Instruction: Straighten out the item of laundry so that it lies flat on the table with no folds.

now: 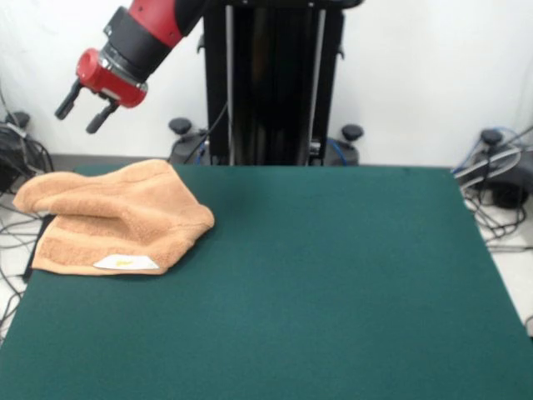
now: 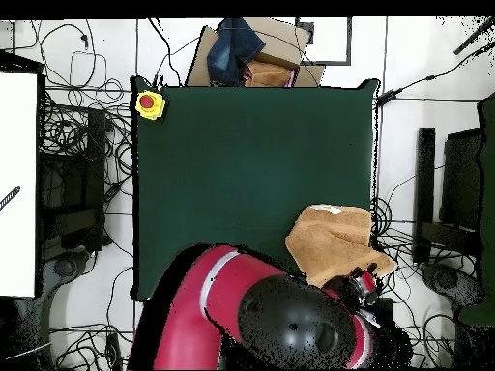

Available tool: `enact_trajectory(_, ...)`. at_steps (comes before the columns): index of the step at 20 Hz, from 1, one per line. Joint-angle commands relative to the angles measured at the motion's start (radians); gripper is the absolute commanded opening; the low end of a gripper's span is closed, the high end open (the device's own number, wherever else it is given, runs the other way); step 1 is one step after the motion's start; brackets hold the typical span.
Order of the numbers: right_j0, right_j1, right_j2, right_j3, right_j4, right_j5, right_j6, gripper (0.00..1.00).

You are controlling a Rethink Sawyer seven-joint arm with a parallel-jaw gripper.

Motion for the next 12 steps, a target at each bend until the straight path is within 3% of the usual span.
enact_trajectory(1, 0.087, -0.034, 0.057, -0.077, 0.012, 0.274, 0.088, 1.00)
enact_trajectory(7, 0.129, 0.068, 0.100, -0.118, 0.154, 0.146, 0.175, 1.00)
enact_trajectory(12, 0.172, 0.121, 0.140, -0.130, 0.264, 0.149, 0.214, 1.00)
